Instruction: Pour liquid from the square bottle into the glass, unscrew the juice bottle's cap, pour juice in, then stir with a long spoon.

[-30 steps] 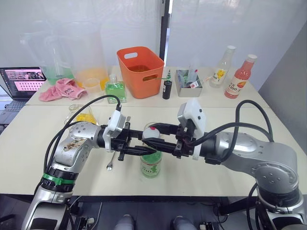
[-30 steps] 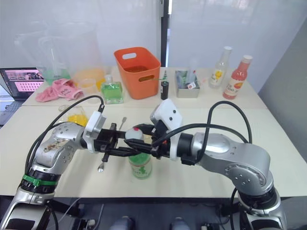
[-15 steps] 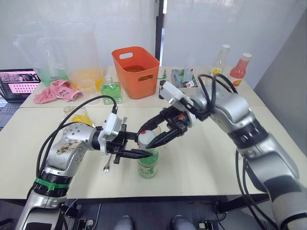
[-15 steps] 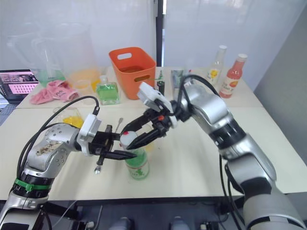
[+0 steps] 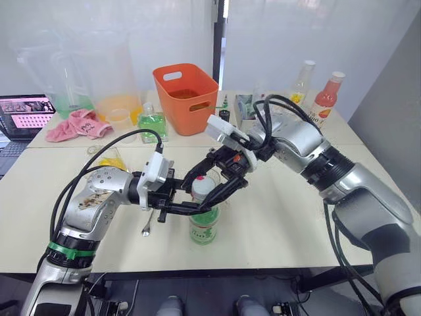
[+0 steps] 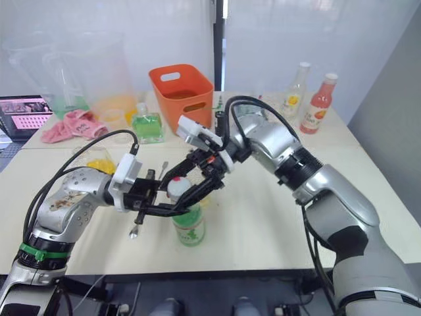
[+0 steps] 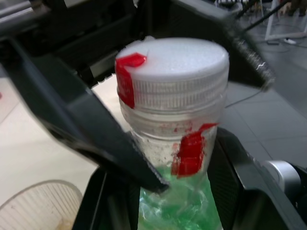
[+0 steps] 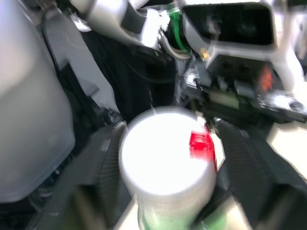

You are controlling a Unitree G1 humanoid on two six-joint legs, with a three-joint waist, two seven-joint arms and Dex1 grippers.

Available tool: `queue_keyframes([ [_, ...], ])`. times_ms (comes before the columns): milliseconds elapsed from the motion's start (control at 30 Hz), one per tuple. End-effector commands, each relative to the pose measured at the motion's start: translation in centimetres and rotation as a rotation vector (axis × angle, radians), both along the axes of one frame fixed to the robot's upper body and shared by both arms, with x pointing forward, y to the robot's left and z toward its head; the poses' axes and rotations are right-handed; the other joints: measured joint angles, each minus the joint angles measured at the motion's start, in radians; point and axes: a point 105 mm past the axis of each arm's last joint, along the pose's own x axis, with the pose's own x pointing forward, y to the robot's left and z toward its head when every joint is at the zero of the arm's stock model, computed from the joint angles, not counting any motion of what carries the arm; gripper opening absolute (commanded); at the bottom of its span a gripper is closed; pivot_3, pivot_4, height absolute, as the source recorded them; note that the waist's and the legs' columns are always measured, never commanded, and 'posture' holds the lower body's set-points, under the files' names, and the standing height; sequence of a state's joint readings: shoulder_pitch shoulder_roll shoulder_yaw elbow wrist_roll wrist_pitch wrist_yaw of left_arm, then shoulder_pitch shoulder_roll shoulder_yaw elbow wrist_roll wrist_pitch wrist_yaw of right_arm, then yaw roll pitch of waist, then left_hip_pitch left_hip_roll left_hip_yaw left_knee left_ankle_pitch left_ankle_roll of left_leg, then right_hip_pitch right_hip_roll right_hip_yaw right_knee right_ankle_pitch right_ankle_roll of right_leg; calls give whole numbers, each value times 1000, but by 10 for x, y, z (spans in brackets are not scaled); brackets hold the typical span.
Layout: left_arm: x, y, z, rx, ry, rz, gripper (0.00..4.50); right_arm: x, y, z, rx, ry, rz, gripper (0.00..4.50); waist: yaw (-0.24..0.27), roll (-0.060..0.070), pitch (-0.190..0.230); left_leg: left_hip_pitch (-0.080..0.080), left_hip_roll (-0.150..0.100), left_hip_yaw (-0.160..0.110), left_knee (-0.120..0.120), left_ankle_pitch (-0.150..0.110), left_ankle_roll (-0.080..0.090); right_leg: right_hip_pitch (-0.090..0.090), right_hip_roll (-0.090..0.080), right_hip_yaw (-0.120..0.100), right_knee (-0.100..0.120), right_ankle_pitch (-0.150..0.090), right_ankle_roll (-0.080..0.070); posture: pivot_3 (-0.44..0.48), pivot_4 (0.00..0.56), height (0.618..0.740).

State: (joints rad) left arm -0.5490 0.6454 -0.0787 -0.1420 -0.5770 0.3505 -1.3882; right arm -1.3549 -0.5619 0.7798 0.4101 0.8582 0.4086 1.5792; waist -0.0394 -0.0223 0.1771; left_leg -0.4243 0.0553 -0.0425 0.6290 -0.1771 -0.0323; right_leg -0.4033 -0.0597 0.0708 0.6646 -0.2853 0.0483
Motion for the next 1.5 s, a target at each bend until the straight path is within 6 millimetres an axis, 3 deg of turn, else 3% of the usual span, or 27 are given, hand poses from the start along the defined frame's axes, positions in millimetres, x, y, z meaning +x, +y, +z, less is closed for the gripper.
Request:
queue_keyframes([
  [33,2,-5,-5,21,3,-5,1752,-12,-24,27,122,-23,-35,4468,8,0,0,0,0,0,0,0,0,0,0,0,0,0,0,0,150,739],
  [167,3,-6,-7,11,7,-3,1752,-23,-31,34,243,-97,-237,4468,27,0,0,-4,-2,-3,1,0,0,-1,0,0,-1,0,0,0,150,739],
  [300,3,-7,-9,-7,12,3,1752,-35,-36,24,304,-160,-495,4468,25,0,0,-3,-2,-4,1,0,0,-1,0,-1,-1,0,0,0,150,739],
  [500,2,-8,-14,-14,21,0,1752,-52,-39,9,360,-156,-731,4468,26,0,0,-3,-2,-4,3,0,0,1,0,0,-3,-1,1,0,150,739],
  [700,3,-2,-14,-10,28,-5,1752,-48,-35,2,371,-142,-879,4468,24,0,0,-2,-2,-4,2,0,0,2,0,0,-3,-1,1,0,150,739],
  [1000,5,0,-12,-5,28,-7,1752,-42,-31,3,388,-122,-956,4468,22,0,0,-2,-2,-4,2,0,0,3,0,0,-3,-1,1,0,150,739],
  [1133,6,0,-12,-4,27,-6,1752,-41,-30,2,391,-117,-972,3394,22,0,0,-2,-2,-4,2,0,0,3,0,0,-3,-1,1,0,150,739],
  [1267,5,-1,-12,-2,27,-5,1752,-41,-29,1,389,-120,-976,1899,21,0,0,-2,-2,-4,2,0,0,3,0,0,-3,-1,1,0,150,739],
  [1300,5,-1,-12,-1,26,-5,1752,-40,-29,1,390,-122,-977,1718,21,0,0,-2,-2,-4,2,0,0,3,0,0,-3,-1,1,0,150,739],
  [1500,3,-1,-13,6,25,2,1752,-40,-26,9,448,-141,-949,1710,21,0,0,-1,-2,-4,2,0,0,3,0,0,-3,-1,1,0,150,739],
])
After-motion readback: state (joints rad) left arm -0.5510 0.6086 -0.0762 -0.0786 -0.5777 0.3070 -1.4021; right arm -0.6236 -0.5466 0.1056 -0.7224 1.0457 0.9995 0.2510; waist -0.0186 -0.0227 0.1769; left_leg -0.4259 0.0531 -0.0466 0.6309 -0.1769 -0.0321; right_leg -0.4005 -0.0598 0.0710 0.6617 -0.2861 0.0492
